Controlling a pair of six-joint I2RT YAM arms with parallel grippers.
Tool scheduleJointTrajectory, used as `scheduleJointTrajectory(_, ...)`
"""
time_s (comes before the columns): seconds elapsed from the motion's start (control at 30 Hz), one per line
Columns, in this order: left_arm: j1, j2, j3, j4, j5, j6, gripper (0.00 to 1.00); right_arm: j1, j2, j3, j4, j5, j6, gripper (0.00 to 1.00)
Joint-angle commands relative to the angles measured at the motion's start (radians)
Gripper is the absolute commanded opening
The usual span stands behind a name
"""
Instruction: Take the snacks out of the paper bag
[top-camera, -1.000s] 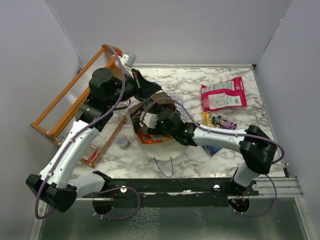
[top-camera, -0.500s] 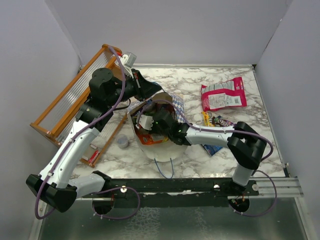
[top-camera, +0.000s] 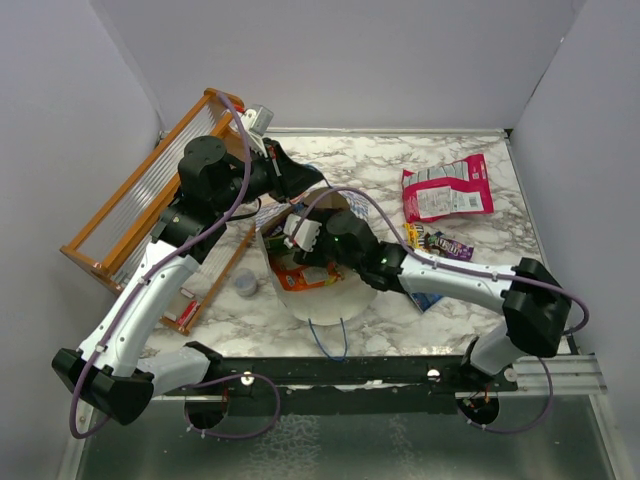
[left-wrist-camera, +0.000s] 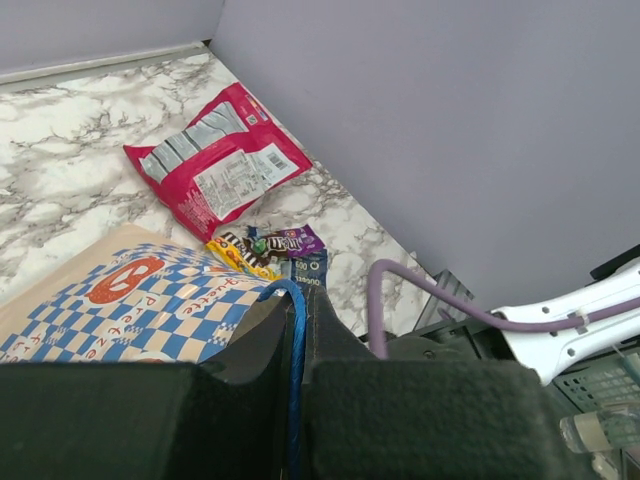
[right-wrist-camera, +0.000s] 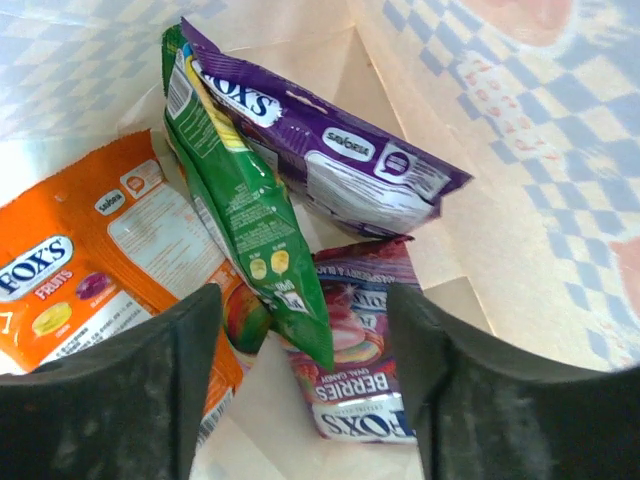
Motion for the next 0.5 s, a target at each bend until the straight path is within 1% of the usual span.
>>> scheduleJointTrajectory(0.0,0.001,-0.008,0.024,0.019,0.007,0.014,0.00,-0.001,0.089,0.027,0.059,0.027,0.006,0.76)
scheduleJointTrajectory(0.03,0.001,-0.008,0.026,0.017,0.007,0.013,0.00,-0.001,0.104,0.033,0.069,0.030,0.003,0.79)
scheduleJointTrajectory(0.1,0.001,-0.008,0.027,0.007,0.005,0.018,0.00,-0.002,0.146,0.054,0.067,0.040,-0.009,0.80)
scheduleJointTrajectory(0.17,0.001,-0.007,0.054,0.000,0.004,0.021,0.00,-0.003,0.183,0.073,0.059,0.054,-0.022,0.80)
scheduleJointTrajectory(0.23,0.001,-0.007,0.056,0.000,0.005,0.021,0.00,-0.006,0.217,0.084,0.050,0.064,-0.036,0.78)
scheduleJointTrajectory(0.3,0.001,-0.003,0.059,0.000,0.007,0.021,0.00,-0.006,0.232,0.089,0.033,0.071,-0.045,0.72)
scheduleJointTrajectory(0.37,0.001,-0.001,0.059,-0.001,0.007,0.023,0.00,-0.006,0.226,0.087,0.021,0.066,-0.046,0.65)
scheduleJointTrajectory(0.4,0.001,-0.001,0.058,0.001,0.008,0.023,0.00,-0.006,0.218,0.081,0.022,0.060,-0.044,0.60)
scheduleJointTrajectory(0.47,0.001,-0.001,0.051,0.009,0.006,0.021,0.00,-0.006,0.200,0.067,0.027,0.045,-0.042,0.45)
